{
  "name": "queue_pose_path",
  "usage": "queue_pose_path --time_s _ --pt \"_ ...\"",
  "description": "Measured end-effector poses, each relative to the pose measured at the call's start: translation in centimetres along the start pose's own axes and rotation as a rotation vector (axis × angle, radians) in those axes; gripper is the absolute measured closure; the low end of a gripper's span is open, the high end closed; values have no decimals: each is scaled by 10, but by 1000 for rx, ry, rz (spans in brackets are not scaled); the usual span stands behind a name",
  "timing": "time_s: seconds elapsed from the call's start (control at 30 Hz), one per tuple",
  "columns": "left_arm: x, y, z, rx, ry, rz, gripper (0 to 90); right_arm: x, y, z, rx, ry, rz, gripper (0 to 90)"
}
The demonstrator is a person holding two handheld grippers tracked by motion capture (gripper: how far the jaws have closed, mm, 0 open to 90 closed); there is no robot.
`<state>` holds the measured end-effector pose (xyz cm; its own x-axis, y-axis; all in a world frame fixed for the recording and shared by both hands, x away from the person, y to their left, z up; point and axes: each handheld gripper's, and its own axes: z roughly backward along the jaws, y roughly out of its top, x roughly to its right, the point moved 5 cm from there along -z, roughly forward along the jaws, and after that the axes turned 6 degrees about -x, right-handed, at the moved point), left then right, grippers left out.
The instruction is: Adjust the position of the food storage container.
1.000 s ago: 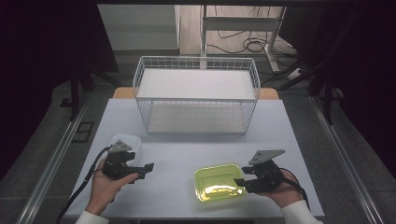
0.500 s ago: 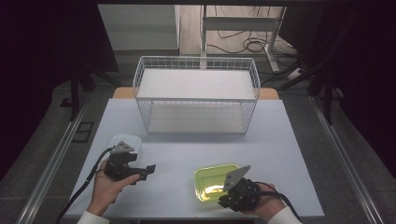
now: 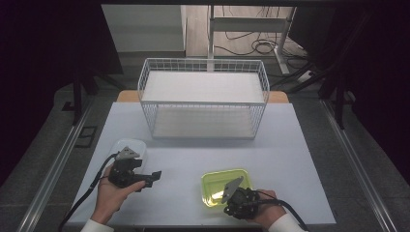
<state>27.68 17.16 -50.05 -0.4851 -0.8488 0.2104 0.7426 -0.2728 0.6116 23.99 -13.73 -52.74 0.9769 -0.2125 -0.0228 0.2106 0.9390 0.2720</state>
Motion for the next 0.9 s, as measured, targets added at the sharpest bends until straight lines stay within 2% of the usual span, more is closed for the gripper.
queue_pose_path --time_s 0.07,0.37,0.5,0.6,0.7,0.73,0.77,0.8,0.83,0.87,0.9 --pt "0 0 0 -3 1 -5 133 5 3 -1 8 -27 -11 888" --pt "2 -1 -3 -8 -5 -2 133 18 11 -6 34 -56 -34 888" --pt "2 0 -5 -11 -10 1 133 20 13 -6 47 -74 -43 888" --pt "2 0 -5 -10 -13 4 133 19 13 -6 44 -70 -43 888" --pt "2 0 -4 -5 -9 12 130 15 12 0 68 -59 -39 888" --pt "2 0 -4 -2 -9 16 130 8 11 12 104 -57 -22 888" --pt "2 0 -4 -2 -11 17 130 8 11 12 104 -57 -22 888" --pt "2 0 -4 -3 -11 18 129 6 9 19 122 -61 -24 888" --pt "3 0 -5 -6 -12 19 129 6 8 26 144 -73 -31 888" --pt "3 -1 -5 -12 -14 24 129 16 2 39 176 -110 -79 888" --pt "4 -1 -6 -18 -16 20 129 16 2 39 176 -110 -79 888"
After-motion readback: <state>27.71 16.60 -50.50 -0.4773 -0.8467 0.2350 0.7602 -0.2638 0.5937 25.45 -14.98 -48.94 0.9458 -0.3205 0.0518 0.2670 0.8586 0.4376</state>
